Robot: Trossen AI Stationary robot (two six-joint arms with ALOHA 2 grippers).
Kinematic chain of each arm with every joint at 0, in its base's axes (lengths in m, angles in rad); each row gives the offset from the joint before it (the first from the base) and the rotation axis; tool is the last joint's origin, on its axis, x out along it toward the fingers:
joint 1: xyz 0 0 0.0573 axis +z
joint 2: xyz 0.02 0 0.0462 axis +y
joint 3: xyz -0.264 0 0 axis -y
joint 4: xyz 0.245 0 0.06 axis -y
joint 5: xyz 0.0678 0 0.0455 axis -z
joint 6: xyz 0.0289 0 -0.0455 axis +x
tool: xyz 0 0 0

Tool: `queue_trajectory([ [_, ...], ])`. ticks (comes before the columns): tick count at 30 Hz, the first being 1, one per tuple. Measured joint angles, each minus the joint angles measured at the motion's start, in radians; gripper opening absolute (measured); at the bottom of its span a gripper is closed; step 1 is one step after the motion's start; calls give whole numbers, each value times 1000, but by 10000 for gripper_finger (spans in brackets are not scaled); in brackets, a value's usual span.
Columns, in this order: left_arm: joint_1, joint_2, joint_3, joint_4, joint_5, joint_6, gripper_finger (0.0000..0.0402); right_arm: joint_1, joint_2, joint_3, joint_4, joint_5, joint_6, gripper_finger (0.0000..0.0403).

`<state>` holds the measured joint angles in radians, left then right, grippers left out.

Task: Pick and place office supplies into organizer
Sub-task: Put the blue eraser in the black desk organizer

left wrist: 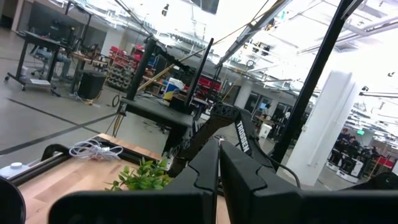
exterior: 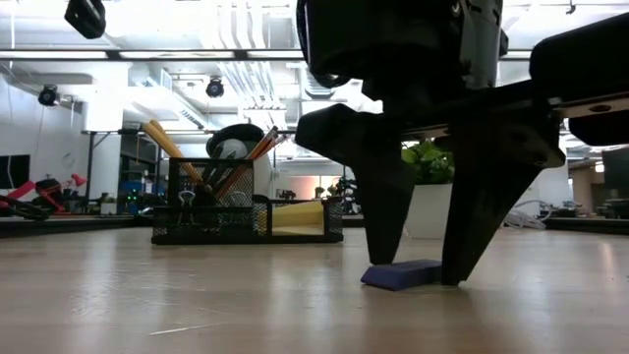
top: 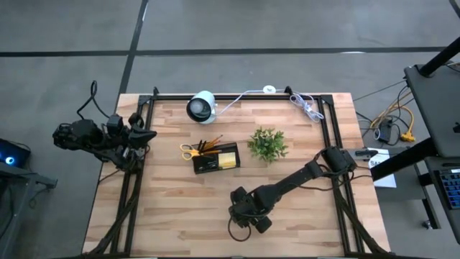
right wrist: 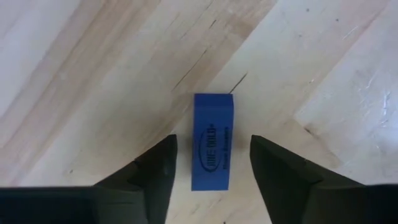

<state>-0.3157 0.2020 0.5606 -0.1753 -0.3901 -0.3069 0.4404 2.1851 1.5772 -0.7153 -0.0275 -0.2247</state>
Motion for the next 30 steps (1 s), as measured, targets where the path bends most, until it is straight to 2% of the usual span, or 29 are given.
queue_trajectory([
  [10, 0, 0, 0, 0, 0, 0, 0, 0, 1, -1, -3, -22, 6, 88],
  [14, 0, 0, 0, 0, 0, 0, 0, -2, 1, -1, -3, -31, 10, 60],
  [30, 0, 0, 0, 0, 0, 0, 0, -2, 1, 4, -8, -31, 14, 54],
])
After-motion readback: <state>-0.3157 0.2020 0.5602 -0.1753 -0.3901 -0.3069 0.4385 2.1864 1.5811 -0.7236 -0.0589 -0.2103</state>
